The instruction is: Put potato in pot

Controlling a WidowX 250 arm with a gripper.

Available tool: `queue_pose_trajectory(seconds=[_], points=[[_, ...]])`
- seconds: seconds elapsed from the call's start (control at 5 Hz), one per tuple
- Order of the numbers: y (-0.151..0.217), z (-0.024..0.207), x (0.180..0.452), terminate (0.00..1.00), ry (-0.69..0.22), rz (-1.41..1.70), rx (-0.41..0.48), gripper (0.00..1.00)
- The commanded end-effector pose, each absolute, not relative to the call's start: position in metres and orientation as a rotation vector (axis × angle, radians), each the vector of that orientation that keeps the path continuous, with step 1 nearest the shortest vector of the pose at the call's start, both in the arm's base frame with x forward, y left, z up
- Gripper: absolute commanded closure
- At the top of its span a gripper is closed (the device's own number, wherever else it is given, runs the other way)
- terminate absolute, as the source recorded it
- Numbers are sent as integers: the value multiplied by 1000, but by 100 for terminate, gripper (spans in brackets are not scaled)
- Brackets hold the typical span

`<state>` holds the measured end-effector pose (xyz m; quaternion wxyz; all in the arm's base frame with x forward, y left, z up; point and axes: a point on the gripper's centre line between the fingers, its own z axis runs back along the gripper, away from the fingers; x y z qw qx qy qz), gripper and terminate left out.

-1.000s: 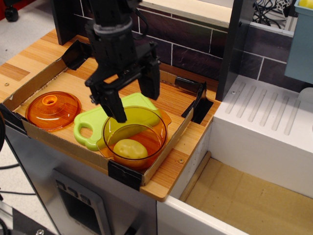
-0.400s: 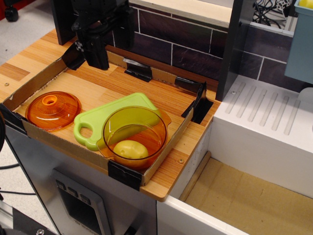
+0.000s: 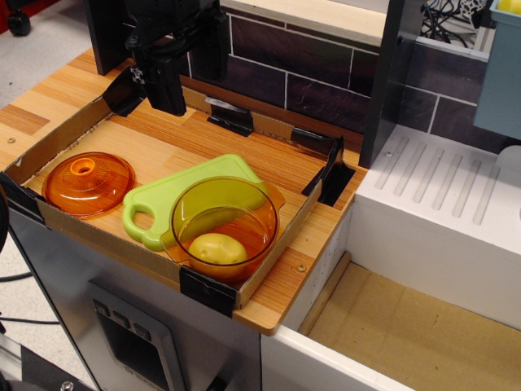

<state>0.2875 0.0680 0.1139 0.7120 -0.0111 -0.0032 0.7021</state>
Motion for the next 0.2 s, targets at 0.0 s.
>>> queue_pose_trajectory(seconds=[0.0], points=[[74,130,288,100,-54,1554,-51,0]])
